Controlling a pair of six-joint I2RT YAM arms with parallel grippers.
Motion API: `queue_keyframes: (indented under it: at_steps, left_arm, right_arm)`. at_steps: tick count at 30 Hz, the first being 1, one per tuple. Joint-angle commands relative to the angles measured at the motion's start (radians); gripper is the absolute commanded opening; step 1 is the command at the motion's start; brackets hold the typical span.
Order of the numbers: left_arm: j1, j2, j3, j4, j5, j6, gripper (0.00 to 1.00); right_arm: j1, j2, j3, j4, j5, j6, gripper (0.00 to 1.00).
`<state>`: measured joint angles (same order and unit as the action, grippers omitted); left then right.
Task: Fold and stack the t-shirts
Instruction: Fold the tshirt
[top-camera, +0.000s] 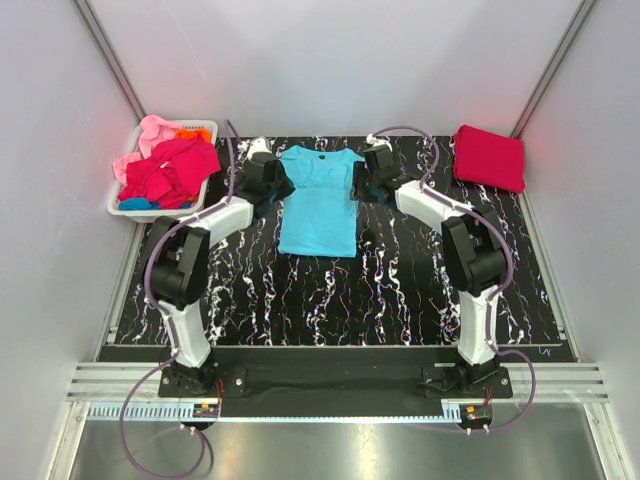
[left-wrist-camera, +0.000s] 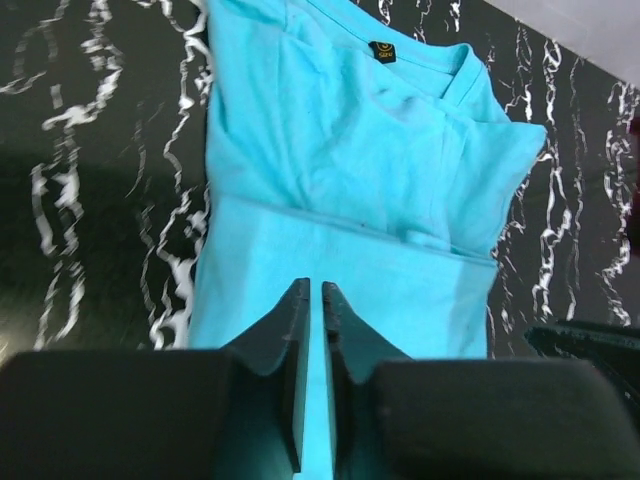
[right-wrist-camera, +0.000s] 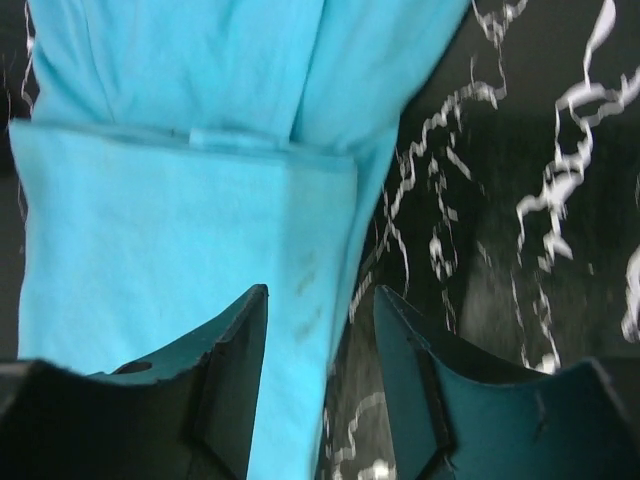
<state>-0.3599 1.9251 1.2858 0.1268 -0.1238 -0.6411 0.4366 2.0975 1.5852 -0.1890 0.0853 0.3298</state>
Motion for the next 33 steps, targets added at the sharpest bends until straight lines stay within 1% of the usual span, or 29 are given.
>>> queue_keyframes:
  at_steps: [1,4,6,7,9,11,13,17,22,27,30,31,33]
  left_arm:
    - [-0.001,-0.133,-0.042,-0.064,-0.010,0.008,0.20]
    - [-0.008,-0.199,-0.113,-0.171,0.047,-0.034,0.27]
    - [-0.008,-0.227,-0.158,-0.222,0.079,-0.061,0.29]
    - [-0.008,-0.236,-0.193,-0.243,0.108,-0.086,0.29]
    - [-0.007,-0.264,-0.233,-0.272,0.145,-0.110,0.30]
    - [-0.007,-0.273,-0.287,-0.273,0.223,-0.130,0.31]
    - [-0.007,-0.281,-0.351,-0.228,0.304,-0.150,0.31]
    - [-0.002,-0.282,-0.434,-0.152,0.349,-0.160,0.33]
    - [0.015,-0.273,-0.480,-0.141,0.348,-0.161,0.34]
    - [0.021,-0.271,-0.476,-0.170,0.299,-0.151,0.34]
    - [0.021,-0.294,-0.457,-0.234,0.205,-0.128,0.34]
    - [0.021,-0.301,-0.448,-0.254,0.146,-0.117,0.34]
    - [0.021,-0.322,-0.438,-0.300,0.098,-0.105,0.34]
  right_arm:
    - [0.007,-0.152,-0.089,-0.024,-0.034,0.047,0.54]
    - [0.019,-0.200,-0.236,-0.062,-0.068,0.086,0.53]
    - [0.031,-0.241,-0.304,-0.060,-0.111,0.106,0.53]
    - [0.036,-0.249,-0.361,-0.059,-0.148,0.121,0.55]
    - [0.060,-0.277,-0.411,-0.050,-0.188,0.126,0.56]
    - [0.074,-0.303,-0.484,-0.027,-0.206,0.138,0.57]
    - [0.085,-0.323,-0.549,0.023,-0.246,0.162,0.57]
    - [0.094,-0.366,-0.626,0.098,-0.297,0.186,0.57]
    - [0.093,-0.353,-0.660,0.145,-0.321,0.193,0.57]
    - [0.093,-0.337,-0.665,0.166,-0.288,0.201,0.55]
    - [0.094,-0.344,-0.662,0.163,-0.259,0.195,0.55]
    - [0.093,-0.346,-0.659,0.163,-0.249,0.195,0.55]
    - [0.093,-0.352,-0.653,0.158,-0.236,0.190,0.55]
